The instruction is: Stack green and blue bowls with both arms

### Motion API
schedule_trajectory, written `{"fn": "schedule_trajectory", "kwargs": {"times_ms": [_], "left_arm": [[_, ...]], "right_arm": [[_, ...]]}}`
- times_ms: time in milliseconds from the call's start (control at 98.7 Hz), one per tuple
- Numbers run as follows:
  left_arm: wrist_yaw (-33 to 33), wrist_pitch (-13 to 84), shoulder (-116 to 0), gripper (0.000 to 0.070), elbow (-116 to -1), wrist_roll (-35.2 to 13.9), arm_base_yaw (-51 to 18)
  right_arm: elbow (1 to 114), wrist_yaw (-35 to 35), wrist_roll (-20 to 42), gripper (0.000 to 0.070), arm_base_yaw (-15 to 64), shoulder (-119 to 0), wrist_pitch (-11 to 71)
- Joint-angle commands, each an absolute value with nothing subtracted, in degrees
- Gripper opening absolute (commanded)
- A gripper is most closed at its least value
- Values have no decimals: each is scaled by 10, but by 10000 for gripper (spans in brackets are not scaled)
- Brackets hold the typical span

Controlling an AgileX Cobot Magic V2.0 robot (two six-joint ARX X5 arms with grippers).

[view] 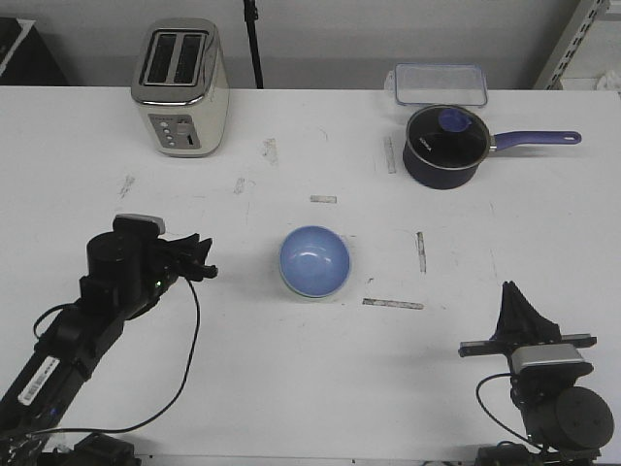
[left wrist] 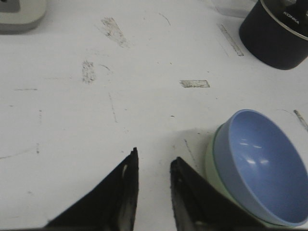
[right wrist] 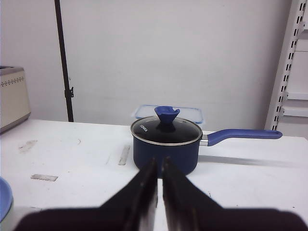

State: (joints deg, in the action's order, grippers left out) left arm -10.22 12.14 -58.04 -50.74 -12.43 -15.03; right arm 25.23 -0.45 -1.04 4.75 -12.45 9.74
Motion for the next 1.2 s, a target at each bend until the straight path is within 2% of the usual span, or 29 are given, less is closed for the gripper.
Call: {"fn": "schedule_trajectory", "kwargs": {"times_ms": [0,122,182,425,517,790,1185], "left_arm": [[-100,97,-565,70,-487,-64,-140],[-99,68,-525,61,-442,-19,-115],[-99,47,-507,0,-420,-8,-105],[-27,-33,-419,1,-324,-4,-89],[-9,-30,-380,1,-300,-4,-89],[-8,26,-256,1,-282,-5,-89],[-10,25,-159,1,-282,-5,-89]], "right_arm": [[255,-6,-3,9,47,-123,92],[255,-6,-3,9,47,-123,92],[255,-6,-3,10,47,-123,92],[255,-6,-3,9,47,-123,92],[255,-6,-3,9,47,-123,92],[255,-6,-3,9,47,-123,92],[255,-6,-3,9,47,-123,92]]}}
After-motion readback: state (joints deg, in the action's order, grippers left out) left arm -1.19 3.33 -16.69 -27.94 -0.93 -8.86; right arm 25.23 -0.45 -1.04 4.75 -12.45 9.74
